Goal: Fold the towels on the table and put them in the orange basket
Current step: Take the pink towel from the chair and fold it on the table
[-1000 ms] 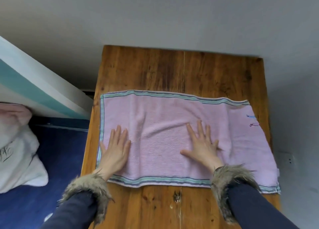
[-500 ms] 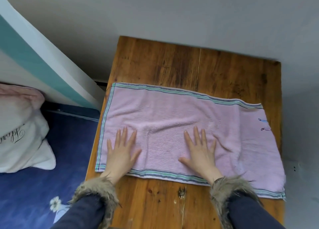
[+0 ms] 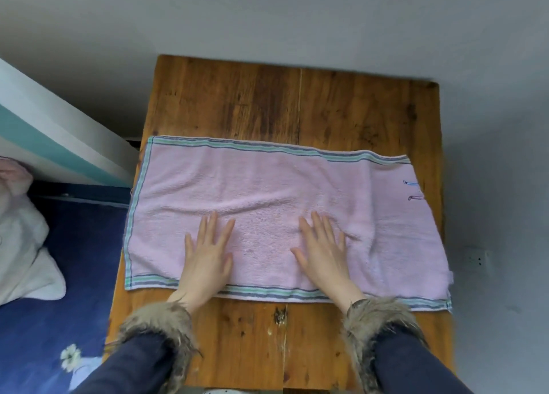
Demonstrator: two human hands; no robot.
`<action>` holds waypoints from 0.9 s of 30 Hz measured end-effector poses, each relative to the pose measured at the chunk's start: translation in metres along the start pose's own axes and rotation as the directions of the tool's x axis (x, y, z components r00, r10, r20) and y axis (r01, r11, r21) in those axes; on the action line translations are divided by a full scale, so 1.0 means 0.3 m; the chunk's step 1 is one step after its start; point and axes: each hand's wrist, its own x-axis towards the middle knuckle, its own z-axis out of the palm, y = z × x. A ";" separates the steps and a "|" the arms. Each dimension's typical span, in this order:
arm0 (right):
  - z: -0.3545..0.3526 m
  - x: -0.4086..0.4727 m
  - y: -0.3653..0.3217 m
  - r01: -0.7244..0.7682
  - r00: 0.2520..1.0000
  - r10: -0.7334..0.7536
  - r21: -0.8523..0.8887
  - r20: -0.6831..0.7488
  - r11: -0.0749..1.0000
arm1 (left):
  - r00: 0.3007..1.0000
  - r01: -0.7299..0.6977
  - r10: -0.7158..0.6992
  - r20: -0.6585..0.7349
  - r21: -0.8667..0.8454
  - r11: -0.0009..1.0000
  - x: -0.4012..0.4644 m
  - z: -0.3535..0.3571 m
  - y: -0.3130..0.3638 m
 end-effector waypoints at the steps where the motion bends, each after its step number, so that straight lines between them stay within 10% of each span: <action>1: -0.015 -0.017 0.044 -0.028 0.999 0.029 0.024 -0.044 0.999 | 0.999 -0.043 0.043 0.013 0.004 0.999 0.001 0.024 0.068; 8: -0.088 -0.172 0.458 -0.339 0.885 0.394 0.235 -0.249 0.911 | 0.967 -0.237 0.217 0.136 0.148 0.960 0.029 0.194 0.486; 16: -0.061 -0.271 0.733 -0.467 0.805 0.573 0.433 -0.154 0.771 | 0.969 -0.115 0.087 0.233 0.111 0.987 -0.005 0.258 0.667; 22: -0.066 -0.280 0.661 -0.135 0.929 0.275 0.465 -0.247 0.875 | 0.998 -0.052 0.038 -0.049 -0.322 0.945 0.013 0.192 0.751; 27: -0.079 -0.273 0.600 -0.044 0.968 -0.134 0.675 0.210 0.736 | 0.998 0.049 -0.061 0.001 -0.602 0.797 0.005 0.213 0.869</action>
